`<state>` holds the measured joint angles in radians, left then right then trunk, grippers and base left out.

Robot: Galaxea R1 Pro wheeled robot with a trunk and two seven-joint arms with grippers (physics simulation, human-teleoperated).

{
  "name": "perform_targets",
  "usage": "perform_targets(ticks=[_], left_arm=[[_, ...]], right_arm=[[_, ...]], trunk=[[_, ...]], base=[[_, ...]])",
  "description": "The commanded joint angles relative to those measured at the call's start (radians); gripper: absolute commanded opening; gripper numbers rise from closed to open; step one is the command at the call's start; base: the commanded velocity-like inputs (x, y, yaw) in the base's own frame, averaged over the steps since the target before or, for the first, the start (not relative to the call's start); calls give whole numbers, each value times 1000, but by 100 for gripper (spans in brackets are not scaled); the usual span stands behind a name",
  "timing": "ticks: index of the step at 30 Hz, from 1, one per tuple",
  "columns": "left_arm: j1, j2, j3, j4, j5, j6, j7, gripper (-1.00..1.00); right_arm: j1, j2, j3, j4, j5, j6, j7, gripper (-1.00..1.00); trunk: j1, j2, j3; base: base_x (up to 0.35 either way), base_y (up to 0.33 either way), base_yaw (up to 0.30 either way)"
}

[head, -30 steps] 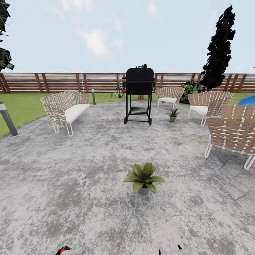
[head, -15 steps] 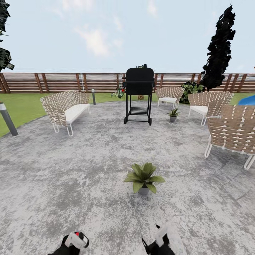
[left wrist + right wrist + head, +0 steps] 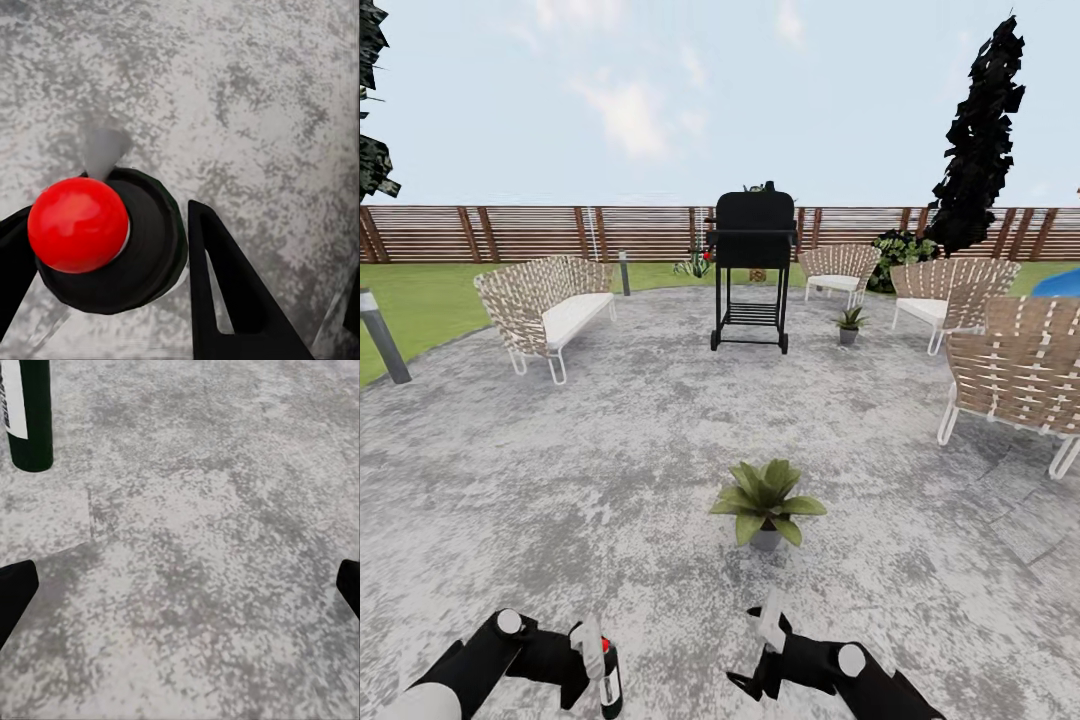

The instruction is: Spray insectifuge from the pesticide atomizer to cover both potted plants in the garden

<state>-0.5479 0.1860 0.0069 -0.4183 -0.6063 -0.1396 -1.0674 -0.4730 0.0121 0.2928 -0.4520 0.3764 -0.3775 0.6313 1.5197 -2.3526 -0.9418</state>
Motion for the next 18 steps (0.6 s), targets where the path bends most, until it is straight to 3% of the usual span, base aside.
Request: perform_targets(ticks=[1,9,10,18], left_arm=[[-1,-1,1,-1,-19,-10,-3,-100],[-3,-5,1,-1,-60,-9,-8,-100],[-3,-6,1,-1,-62,-9,-8,-100],[-3,-19,-11,-3,-72,-10,-8,-100]], right_arm=[[-1,0,-1,0,10,-6,8,100],[-3,4,-1,-27,12,-6,38,100],[-4,4,0,-33,12,-6,46,-100],[-4,7,0,-68,12,4,89,-100]], trunk=[[0,0,-1],[0,0,-1],[0,0,-1],[0,0,-1]], base=[[0,0,0],[0,0,0],[0,0,0],[0,0,0]])
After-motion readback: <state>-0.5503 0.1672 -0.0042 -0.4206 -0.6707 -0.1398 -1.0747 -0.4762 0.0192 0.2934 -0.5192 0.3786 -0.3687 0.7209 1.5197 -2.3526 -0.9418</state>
